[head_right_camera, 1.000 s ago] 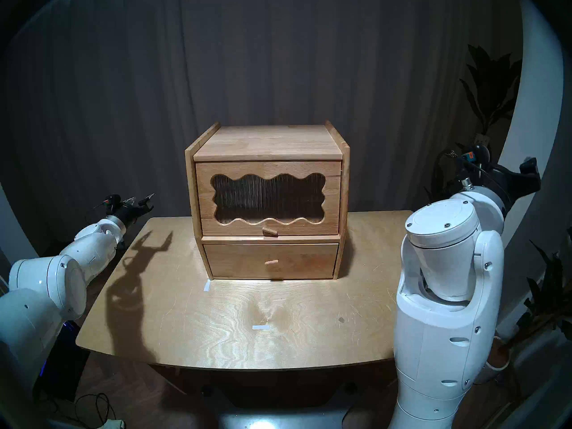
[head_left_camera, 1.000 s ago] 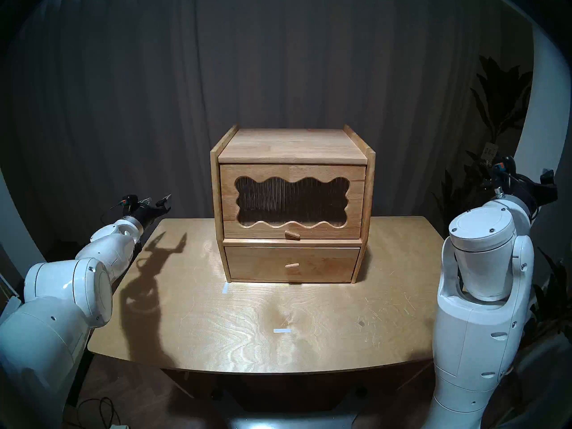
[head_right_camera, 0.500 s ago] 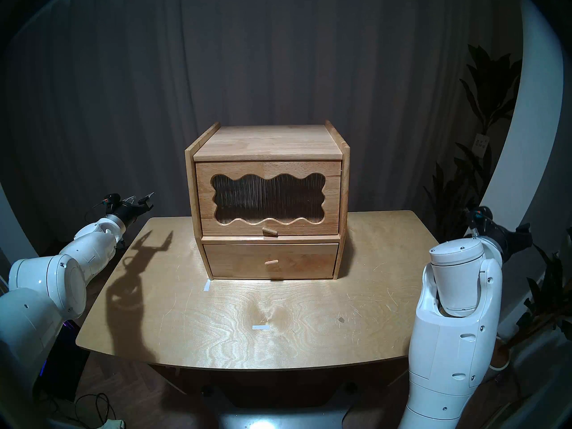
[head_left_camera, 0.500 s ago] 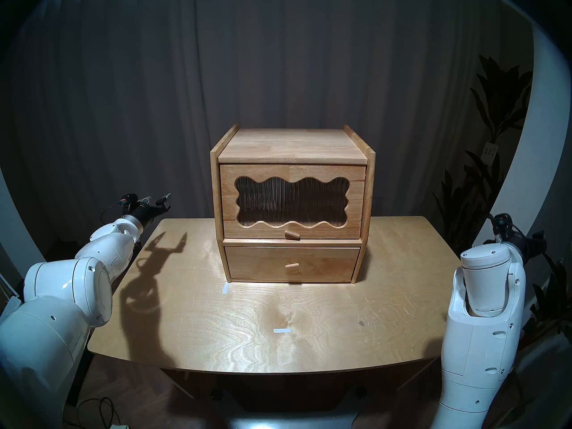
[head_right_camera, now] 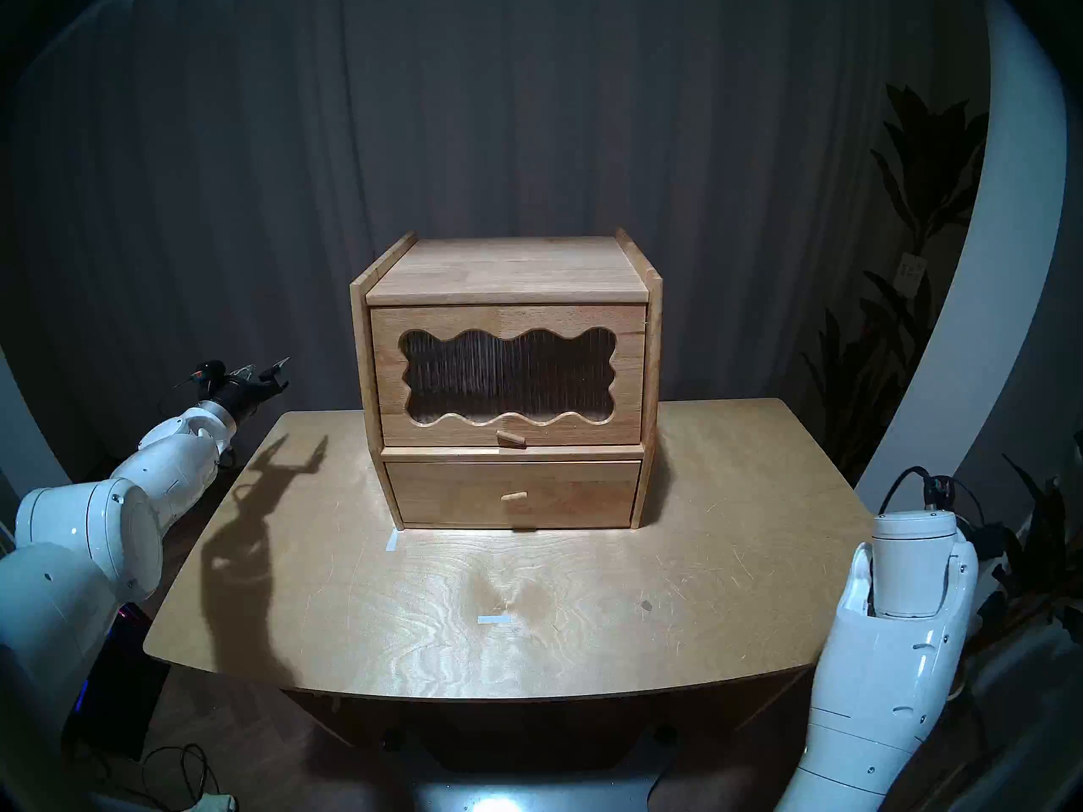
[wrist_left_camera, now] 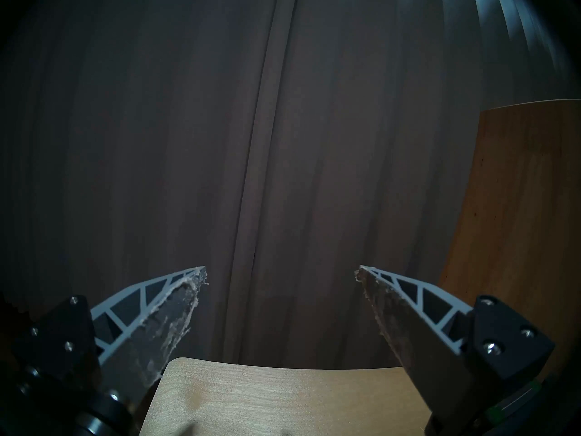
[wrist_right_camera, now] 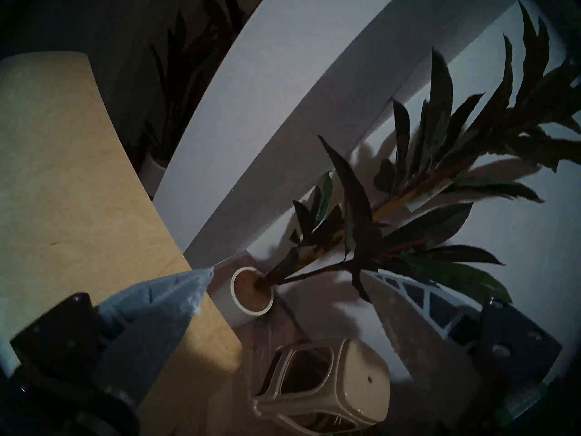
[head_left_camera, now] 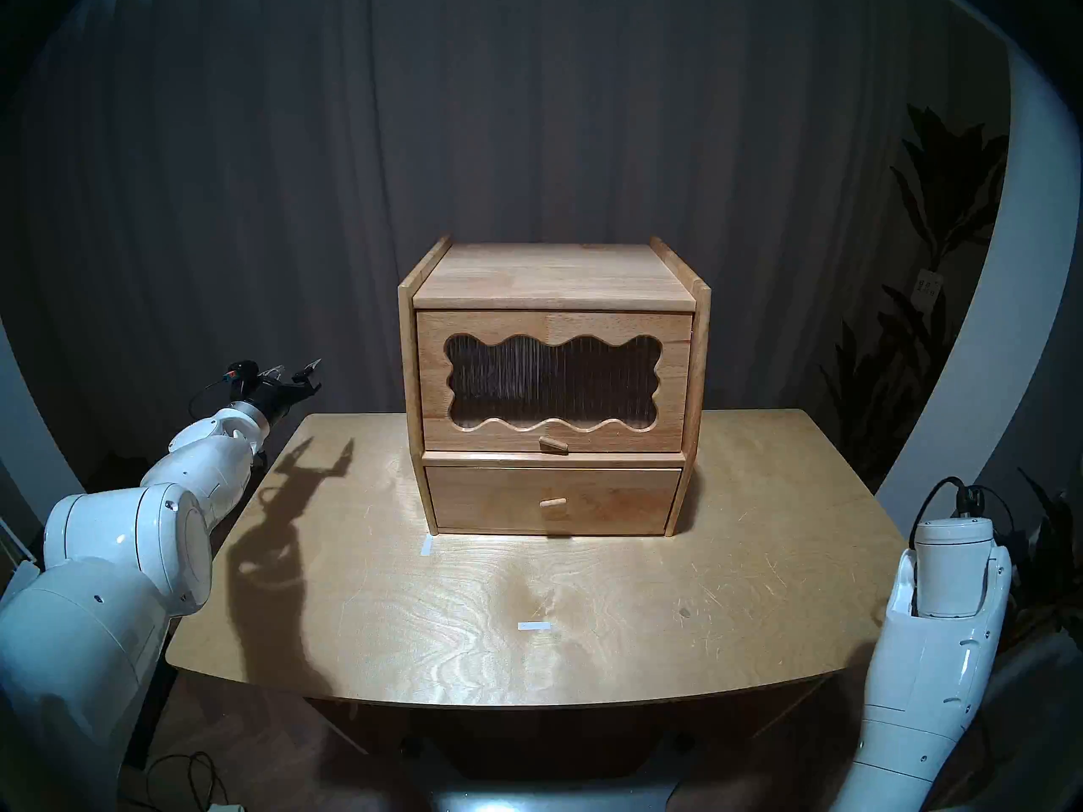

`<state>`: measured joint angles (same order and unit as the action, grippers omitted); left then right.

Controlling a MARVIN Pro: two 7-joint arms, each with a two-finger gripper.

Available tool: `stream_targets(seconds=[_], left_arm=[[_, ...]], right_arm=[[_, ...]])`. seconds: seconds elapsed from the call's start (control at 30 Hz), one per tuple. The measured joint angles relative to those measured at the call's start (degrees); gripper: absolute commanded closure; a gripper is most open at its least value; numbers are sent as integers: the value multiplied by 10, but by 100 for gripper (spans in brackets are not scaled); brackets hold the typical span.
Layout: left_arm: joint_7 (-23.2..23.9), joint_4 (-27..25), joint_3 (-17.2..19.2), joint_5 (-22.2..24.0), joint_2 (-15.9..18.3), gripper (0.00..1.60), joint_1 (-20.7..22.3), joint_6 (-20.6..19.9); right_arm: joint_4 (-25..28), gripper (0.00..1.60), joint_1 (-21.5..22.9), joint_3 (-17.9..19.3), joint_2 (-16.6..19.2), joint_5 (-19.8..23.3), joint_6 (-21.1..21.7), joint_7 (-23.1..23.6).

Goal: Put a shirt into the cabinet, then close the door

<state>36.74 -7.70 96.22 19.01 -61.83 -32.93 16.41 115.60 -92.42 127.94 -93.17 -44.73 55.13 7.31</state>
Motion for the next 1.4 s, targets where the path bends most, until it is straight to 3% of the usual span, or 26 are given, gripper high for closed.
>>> stream_targets(seconds=[0.2,0.57,1.2,1.4], left_arm=[[0,-2,3,2,0,0,2,0],[1,-5,7,4,0,0,4,0],[3,-10,13,8,0,0,10,0],[3,-14,13,8,0,0,15,0]], right_arm=[[-7,0,36,40,20,41,-2,25],[-15,0,101,61,57,110,-5,70],[-102,0,210,38,94,250,-9,166],[-136,0,245,38,100,322,-15,223]])
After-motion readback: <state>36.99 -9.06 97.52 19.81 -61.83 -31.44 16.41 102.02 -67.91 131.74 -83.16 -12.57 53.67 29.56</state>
